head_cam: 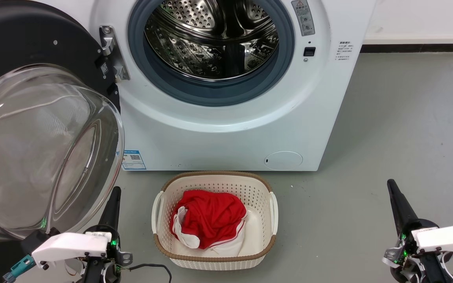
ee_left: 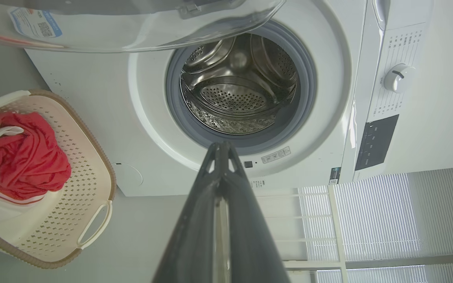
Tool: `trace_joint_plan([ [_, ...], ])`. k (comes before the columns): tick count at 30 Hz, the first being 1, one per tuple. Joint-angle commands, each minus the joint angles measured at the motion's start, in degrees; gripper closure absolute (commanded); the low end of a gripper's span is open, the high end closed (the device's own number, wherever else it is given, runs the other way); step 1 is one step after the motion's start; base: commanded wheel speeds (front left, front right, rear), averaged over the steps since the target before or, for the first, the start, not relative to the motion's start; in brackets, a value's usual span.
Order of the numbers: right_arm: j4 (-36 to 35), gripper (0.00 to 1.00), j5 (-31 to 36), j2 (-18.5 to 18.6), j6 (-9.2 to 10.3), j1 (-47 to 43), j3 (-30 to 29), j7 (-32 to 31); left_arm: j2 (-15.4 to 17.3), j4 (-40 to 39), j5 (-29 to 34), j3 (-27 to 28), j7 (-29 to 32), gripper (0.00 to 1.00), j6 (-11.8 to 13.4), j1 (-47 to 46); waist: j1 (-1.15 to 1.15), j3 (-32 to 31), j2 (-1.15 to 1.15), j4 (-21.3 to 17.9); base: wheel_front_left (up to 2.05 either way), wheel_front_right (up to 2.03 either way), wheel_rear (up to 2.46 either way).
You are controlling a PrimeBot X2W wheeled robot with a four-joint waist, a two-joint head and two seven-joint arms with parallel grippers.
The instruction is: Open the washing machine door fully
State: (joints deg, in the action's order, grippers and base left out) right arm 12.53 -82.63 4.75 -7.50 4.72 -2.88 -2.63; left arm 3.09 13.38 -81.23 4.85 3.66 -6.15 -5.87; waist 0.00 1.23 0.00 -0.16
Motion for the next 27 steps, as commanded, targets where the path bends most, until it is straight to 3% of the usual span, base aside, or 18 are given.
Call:
trace_joint_plan([
  [1, 0.03, 1.00, -1.46, 0.02, 0.01, 0.96, -0.22, -0.30, 0.00, 0.07, -1.29, 0.38, 0.43, 1.00, -0.47, -0.55, 0.00, -0.07, 0.00, 0.01, 0.00, 0.00, 0.00],
  [27, 1.50, 1.00, -11.66, -0.38, 0.01, 1.59, -1.53, -2.28, -0.27, 0.76, -11.26, 1.89, 3.14, 1.00, -1.52, -0.51, 0.00, -1.05, 0.00, 0.16, 0.00, 0.00, 0.00],
])
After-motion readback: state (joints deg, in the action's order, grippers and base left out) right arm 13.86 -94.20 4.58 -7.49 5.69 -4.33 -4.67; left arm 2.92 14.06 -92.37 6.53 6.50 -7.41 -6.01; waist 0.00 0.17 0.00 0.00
